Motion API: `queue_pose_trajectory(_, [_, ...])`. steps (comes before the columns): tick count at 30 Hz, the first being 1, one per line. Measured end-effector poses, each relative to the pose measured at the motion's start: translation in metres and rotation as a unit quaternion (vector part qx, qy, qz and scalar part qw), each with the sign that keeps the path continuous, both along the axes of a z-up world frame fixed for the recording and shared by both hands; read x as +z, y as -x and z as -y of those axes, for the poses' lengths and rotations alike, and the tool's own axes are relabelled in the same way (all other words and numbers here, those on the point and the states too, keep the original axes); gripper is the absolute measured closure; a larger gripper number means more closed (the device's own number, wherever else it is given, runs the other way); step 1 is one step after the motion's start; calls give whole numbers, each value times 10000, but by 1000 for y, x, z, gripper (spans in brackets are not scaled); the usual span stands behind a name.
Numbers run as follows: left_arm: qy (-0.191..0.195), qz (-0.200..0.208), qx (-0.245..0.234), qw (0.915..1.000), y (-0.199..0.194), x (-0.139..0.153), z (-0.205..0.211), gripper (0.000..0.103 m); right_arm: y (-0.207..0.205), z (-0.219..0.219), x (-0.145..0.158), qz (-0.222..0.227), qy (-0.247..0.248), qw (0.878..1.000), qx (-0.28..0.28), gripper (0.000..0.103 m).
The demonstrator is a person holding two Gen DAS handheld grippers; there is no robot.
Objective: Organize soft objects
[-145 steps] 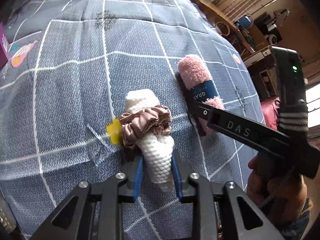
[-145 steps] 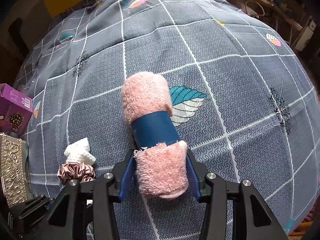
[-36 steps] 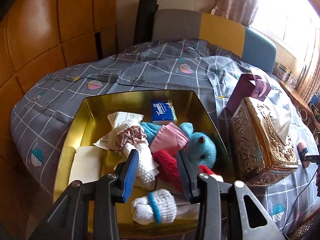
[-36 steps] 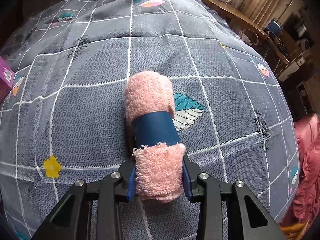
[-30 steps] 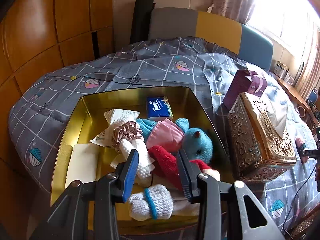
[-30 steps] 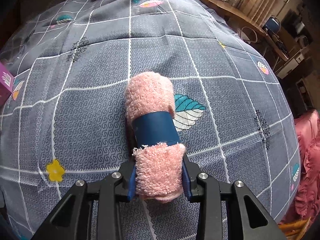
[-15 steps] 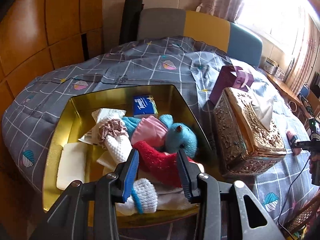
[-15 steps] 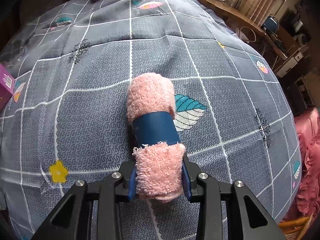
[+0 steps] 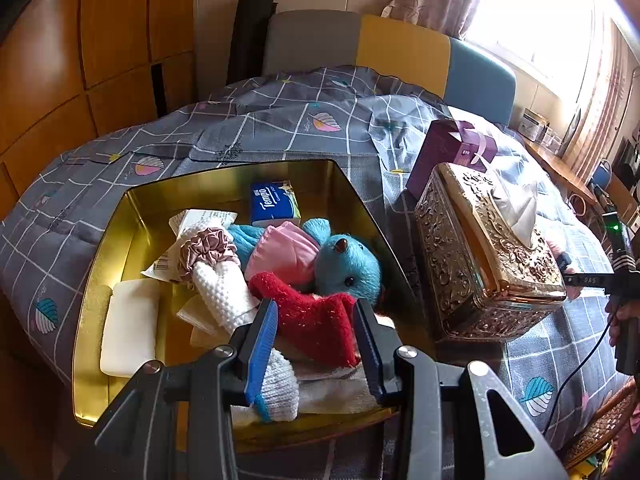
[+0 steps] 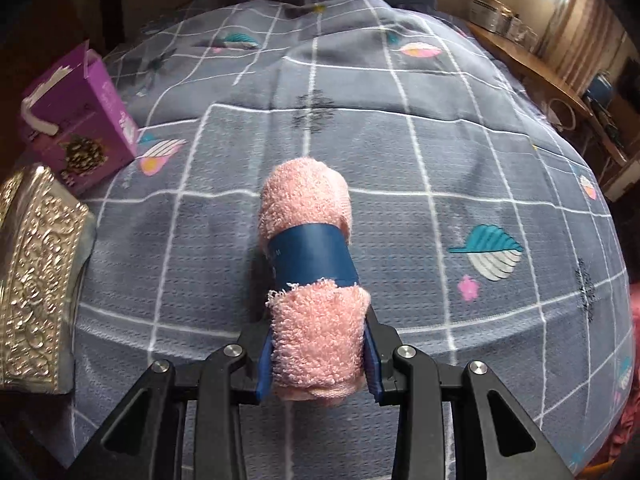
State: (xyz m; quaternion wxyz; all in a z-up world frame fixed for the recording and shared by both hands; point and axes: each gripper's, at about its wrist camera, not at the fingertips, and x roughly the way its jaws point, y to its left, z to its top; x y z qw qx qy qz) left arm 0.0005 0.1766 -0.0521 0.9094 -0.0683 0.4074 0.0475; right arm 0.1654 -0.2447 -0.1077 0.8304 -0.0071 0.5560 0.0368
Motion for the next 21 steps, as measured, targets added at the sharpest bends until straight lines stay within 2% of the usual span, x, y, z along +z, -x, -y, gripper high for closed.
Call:
queue_pose_trajectory(3, [15,7,6,10000,0,0,0,64,3,-19,-5,-186,-147,9995,229,66])
queue_pose_trajectory(6, [15,12,5,10000,0,0,-1,64,5,-25,-15,-316,-225,9987,315,59])
queue_pose_trajectory(9, [9,-6,22,10000,0,0,0,64,8,-23,-16,-252,-428,9983,302,38])
queue_pose_trajectory(10, [10,-22,20,10000,-1,-1,0,64,9,-23,-14,-188,-473,9982,318,27])
queue_pose_trajectory(11, [11,-37,19,10000,-1,-1,0,64,10,-21,-13,-121,-480,9983,320,23])
queue_pose_trajectory(17, [-72,-24,-22,10000,-1,0,6,64,8,-21,-8,23,-349,9988,337,26])
queue_pose_trajectory(18, [-84,-32,-17,10000,-1,0,6,64,7,-22,-8,36,-312,9989,346,31])
queue_pose_trajectory(19, [-82,-50,-12,10000,-1,0,6,64,6,-23,-9,19,-252,9990,364,52])
queue_pose_trajectory(20, [-84,-63,-3,9999,-2,-1,5,64,5,-24,-11,-15,-214,9991,375,64])
queue_pose_trajectory(21, [-95,-70,4,9999,-1,-1,5,64,2,-23,-12,16,-188,9992,358,64])
